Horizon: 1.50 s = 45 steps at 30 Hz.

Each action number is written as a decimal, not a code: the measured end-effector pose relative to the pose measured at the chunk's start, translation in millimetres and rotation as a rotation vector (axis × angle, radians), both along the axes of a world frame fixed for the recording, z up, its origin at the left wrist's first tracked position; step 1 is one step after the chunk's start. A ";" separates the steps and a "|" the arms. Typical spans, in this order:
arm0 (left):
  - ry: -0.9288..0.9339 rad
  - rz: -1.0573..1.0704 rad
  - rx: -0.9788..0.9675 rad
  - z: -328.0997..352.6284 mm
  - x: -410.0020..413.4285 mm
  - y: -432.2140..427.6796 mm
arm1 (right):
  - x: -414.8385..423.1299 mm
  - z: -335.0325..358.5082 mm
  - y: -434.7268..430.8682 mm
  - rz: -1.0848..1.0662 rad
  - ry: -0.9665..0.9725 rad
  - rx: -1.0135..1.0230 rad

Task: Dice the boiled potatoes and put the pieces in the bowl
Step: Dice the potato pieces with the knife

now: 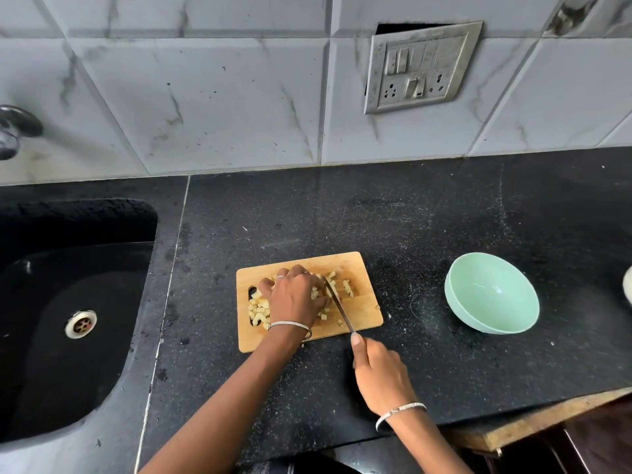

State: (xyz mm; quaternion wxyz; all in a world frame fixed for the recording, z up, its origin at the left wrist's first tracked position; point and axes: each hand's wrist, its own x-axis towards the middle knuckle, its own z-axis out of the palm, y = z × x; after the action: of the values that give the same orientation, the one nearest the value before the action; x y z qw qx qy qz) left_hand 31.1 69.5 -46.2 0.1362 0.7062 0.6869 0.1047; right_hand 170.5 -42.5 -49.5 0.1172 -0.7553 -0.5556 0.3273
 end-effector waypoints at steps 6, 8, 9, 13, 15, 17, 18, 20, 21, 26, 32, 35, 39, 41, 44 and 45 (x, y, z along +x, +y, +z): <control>0.001 0.021 0.007 -0.2 1.9 0.3 | -7.4 -3.2 2.0 0.001 -0.044 -0.005; -0.007 0.024 0.004 -1.1 1.3 2.0 | -9.9 -0.3 1.2 -0.008 -0.085 -0.009; -0.012 0.023 0.002 -1.3 1.0 2.6 | -11.2 1.2 1.6 -0.013 -0.095 -0.012; -0.020 0.030 -0.009 -1.9 1.1 3.8 | -17.1 5.1 13.9 -0.029 -0.105 -0.054; -0.021 0.038 -0.013 -2.6 1.1 3.6 | -19.4 5.1 18.7 -0.025 -0.136 -0.063; -0.030 0.046 -0.015 -3.0 0.8 3.9 | -19.8 3.0 20.6 -0.021 -0.149 -0.064; -0.033 0.047 -0.016 -2.9 1.4 4.1 | -18.3 2.4 21.2 -0.021 -0.138 -0.067; -0.033 0.049 -0.016 -3.2 1.6 3.8 | -14.6 -1.2 21.8 -0.025 -0.065 -0.087; -0.033 0.050 -0.011 -3.6 1.6 3.7 | -12.6 -3.1 21.5 -0.024 -0.019 -0.105; -0.031 0.059 0.035 -5.8 3.4 3.9 | 5.8 -9.2 4.2 -0.081 0.166 -0.130; -0.041 0.047 0.110 -4.7 4.1 5.4 | 21.5 -1.1 -7.5 -0.071 0.200 -0.005; -0.035 0.022 0.124 -1.5 10.9 11.6 | 22.6 3.0 1.9 -0.068 0.141 0.047; 0.015 0.010 0.114 -3.9 19.3 21.2 | 24.8 5.5 15.9 -0.059 0.090 0.063; 0.020 0.029 0.108 -6.1 20.6 24.4 | 24.5 3.1 19.7 -0.033 0.065 0.048; -0.005 0.058 0.109 -6.9 23.8 28.2 | 24.8 2.7 22.5 -0.006 0.037 0.024; -0.017 0.066 0.102 -6.9 24.5 29.3 | 25.2 2.4 23.5 -0.002 0.034 0.017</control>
State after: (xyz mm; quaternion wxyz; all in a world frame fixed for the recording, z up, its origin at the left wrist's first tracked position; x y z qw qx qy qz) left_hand 55.6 98.8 -53.1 0.1022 0.6881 0.7025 0.1502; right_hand 195.7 -19.0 -47.1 0.1336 -0.7492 -0.5555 0.3350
